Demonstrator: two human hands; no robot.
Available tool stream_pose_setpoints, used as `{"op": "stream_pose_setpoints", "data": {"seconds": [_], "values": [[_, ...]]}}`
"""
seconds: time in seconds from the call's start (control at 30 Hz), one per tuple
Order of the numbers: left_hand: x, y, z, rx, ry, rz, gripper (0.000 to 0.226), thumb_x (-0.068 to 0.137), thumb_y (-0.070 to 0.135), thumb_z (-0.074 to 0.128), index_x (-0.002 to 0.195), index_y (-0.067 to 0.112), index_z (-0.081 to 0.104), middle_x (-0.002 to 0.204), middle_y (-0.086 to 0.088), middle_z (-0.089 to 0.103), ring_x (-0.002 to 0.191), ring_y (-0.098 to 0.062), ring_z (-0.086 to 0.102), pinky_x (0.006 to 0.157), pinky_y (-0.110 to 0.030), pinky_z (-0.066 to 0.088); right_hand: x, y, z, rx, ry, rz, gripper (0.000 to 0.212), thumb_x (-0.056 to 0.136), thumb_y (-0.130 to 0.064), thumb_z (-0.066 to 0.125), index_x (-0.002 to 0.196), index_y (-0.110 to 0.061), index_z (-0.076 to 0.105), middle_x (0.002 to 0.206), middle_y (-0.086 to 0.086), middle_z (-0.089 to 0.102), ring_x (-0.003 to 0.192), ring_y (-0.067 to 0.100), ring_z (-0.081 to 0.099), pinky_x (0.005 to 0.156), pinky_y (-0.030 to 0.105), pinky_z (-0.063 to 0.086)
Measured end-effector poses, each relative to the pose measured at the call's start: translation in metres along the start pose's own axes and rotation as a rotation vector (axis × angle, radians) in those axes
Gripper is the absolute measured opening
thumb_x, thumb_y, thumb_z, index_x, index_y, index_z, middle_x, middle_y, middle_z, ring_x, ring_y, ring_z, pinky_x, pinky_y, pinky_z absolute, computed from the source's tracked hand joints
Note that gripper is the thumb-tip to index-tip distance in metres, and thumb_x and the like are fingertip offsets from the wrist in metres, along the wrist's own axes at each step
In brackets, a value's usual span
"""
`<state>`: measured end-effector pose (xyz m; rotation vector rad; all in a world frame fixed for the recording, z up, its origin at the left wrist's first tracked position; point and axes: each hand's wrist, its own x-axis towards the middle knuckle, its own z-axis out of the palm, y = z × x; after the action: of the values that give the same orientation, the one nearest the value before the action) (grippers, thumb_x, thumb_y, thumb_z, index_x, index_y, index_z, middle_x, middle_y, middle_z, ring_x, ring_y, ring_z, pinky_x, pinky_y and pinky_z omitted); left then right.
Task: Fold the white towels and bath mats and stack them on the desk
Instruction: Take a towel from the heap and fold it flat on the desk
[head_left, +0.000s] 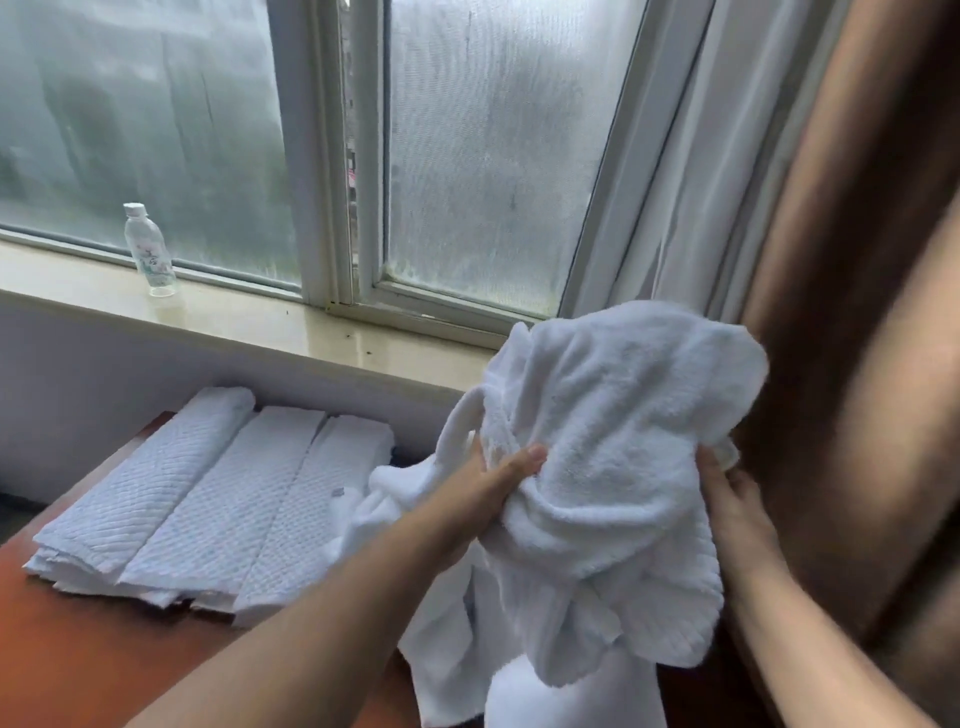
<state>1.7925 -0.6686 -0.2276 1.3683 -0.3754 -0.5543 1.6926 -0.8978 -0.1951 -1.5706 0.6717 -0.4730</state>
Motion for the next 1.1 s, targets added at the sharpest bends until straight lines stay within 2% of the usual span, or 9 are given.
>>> {"op": "stream_pose_setpoints", "data": {"seconds": [0.03,0.1,0.17,0.23,0.33,0.43,0.63,0.9,1.1], "values": [[0.008,-0.005,0.002,0.037,-0.008,-0.007,0.082,0.082,0.058,0.072,0.152,0.036,0.035,0.145,0.010,0.054,0.129,-0.010,0.056,0.111,-0.041,0.045,0.007,0.006,-0.003,-0.011,-0.006,0.032,0.042,0.080,-0.064,0.071,0.106,-0.036,0.056,0.097,-0.011,0.067,0.068,-0.001,0.071,0.052,0.020,0.055],[0.021,-0.018,0.001,0.140,0.015,-0.052,0.079,0.088,0.049,0.070,0.155,0.035,0.030,0.147,0.011,0.051,0.131,-0.011,0.053,0.112,-0.040,0.044,0.025,0.028,-0.005,-0.140,-0.080,0.136,0.066,0.086,-0.064,0.065,0.137,-0.025,0.051,0.126,0.001,0.065,0.104,0.017,0.070,0.083,0.038,0.060],[0.033,-0.035,-0.003,0.298,0.102,-0.114,0.089,0.089,0.039,0.072,0.159,0.032,0.017,0.156,0.010,0.039,0.138,-0.013,0.043,0.116,-0.038,0.037,0.039,0.051,0.003,-0.324,-0.158,0.205,0.084,0.087,-0.070,0.056,0.153,-0.021,0.039,0.151,0.007,0.047,0.134,0.027,0.050,0.112,0.046,0.041],[0.042,-0.053,-0.006,0.500,0.198,-0.155,0.108,0.081,0.048,0.076,0.160,0.028,0.004,0.164,0.009,0.018,0.148,-0.016,0.026,0.120,-0.036,0.026,0.043,0.067,0.025,-0.472,-0.175,0.195,0.104,0.081,-0.084,0.049,0.160,-0.023,0.021,0.161,0.009,0.030,0.146,0.031,0.032,0.121,0.043,0.025],[0.059,-0.070,-0.007,0.896,0.280,-0.238,0.132,0.055,0.090,0.055,0.158,0.033,-0.004,0.165,0.002,0.006,0.151,-0.028,0.012,0.121,-0.047,0.019,0.052,0.073,0.061,-0.606,-0.102,0.109,0.121,0.064,-0.092,0.042,0.160,-0.033,-0.001,0.167,0.012,0.012,0.150,0.036,0.019,0.121,0.047,0.017],[0.080,-0.088,-0.021,0.915,0.284,-0.403,0.142,0.045,0.104,0.043,0.157,0.035,-0.011,0.167,0.004,-0.007,0.154,-0.027,-0.003,0.121,-0.058,0.009,0.077,0.077,0.077,-0.609,-0.072,0.080,0.109,0.074,-0.083,0.054,0.160,-0.037,0.003,0.167,0.011,0.012,0.151,0.036,0.017,0.122,0.048,0.016],[0.109,-0.139,-0.037,0.875,0.334,-0.491,0.148,0.039,0.111,0.032,0.156,0.034,-0.015,0.166,0.013,-0.011,0.153,-0.019,-0.010,0.120,-0.061,0.004,0.102,0.114,0.101,-0.734,0.109,0.024,0.097,0.076,-0.081,0.055,0.157,-0.041,0.017,0.154,0.017,0.035,0.140,0.039,0.031,0.115,0.051,0.025],[0.152,-0.167,-0.017,0.992,0.438,-0.443,0.138,0.041,0.113,0.022,0.153,0.039,-0.012,0.165,0.010,-0.007,0.149,-0.020,-0.008,0.112,-0.065,-0.004,0.154,0.144,0.094,-0.744,0.115,0.028,0.108,0.063,-0.097,0.033,0.154,-0.039,0.025,0.150,0.012,0.044,0.137,0.039,0.037,0.110,0.057,0.033],[0.146,-0.136,-0.028,0.932,0.245,-0.534,0.147,0.039,0.111,0.027,0.156,0.033,-0.014,0.167,0.001,-0.007,0.154,-0.027,-0.005,0.117,-0.064,0.004,0.140,0.120,0.096,-0.880,0.086,0.076,0.090,0.080,-0.085,0.042,0.156,-0.042,0.018,0.150,0.019,0.038,0.135,0.044,0.037,0.113,0.056,0.029]]}}
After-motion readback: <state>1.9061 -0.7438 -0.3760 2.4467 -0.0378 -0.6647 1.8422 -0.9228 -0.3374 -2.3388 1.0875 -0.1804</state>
